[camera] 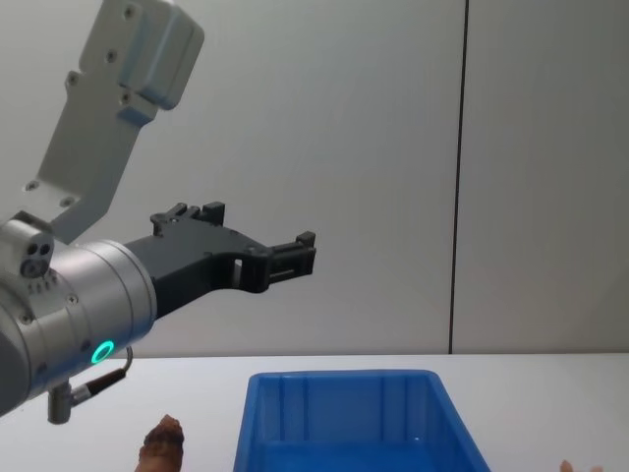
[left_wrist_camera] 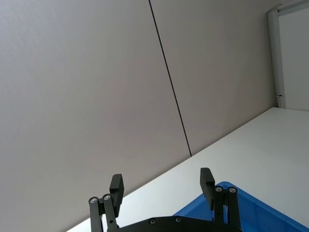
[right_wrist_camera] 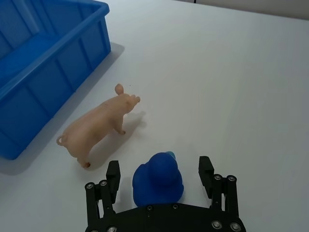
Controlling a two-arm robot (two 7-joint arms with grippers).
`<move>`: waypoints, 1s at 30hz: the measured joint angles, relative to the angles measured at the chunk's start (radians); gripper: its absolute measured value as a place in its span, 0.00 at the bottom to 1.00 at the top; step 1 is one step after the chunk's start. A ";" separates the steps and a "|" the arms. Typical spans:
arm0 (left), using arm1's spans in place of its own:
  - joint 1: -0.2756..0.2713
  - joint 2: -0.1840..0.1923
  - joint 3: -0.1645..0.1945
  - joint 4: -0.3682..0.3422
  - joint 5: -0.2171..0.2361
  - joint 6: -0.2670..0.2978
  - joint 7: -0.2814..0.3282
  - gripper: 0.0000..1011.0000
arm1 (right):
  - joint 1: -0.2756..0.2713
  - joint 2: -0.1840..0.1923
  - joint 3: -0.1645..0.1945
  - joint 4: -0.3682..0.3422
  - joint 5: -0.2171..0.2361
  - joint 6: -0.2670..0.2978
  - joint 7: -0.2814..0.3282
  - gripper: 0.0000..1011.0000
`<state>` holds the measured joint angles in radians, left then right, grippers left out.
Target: Pick up the two dolls from the table and place them into the box.
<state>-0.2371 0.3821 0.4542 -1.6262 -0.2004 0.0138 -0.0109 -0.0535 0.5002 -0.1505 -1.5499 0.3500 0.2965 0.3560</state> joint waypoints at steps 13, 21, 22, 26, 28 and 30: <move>0.000 0.000 0.000 0.000 0.000 0.000 0.000 0.99 | 0.019 -0.011 -0.009 0.031 -0.001 0.033 0.006 0.68; 0.000 0.000 0.000 0.000 0.000 0.000 0.000 0.99 | 0.025 -0.013 -0.009 0.036 0.004 0.037 0.003 0.51; 0.000 0.000 0.000 0.000 0.000 0.000 0.000 0.99 | 0.026 -0.013 -0.009 0.036 0.006 0.036 0.001 0.50; 0.000 0.000 0.000 0.000 0.000 0.000 0.000 0.99 | 0.028 -0.013 -0.006 0.031 0.013 0.019 -0.005 0.47; 0.000 0.000 0.000 0.000 0.000 0.000 0.000 0.99 | 0.029 -0.013 -0.005 0.027 0.016 0.010 -0.008 0.45; 0.000 0.000 0.000 0.000 0.000 0.000 0.000 0.99 | 0.030 -0.013 -0.003 0.023 0.019 0.002 -0.010 0.45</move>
<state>-0.2371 0.3821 0.4543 -1.6262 -0.2005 0.0138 -0.0109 -0.0240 0.4868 -0.1537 -1.5268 0.3688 0.2983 0.3457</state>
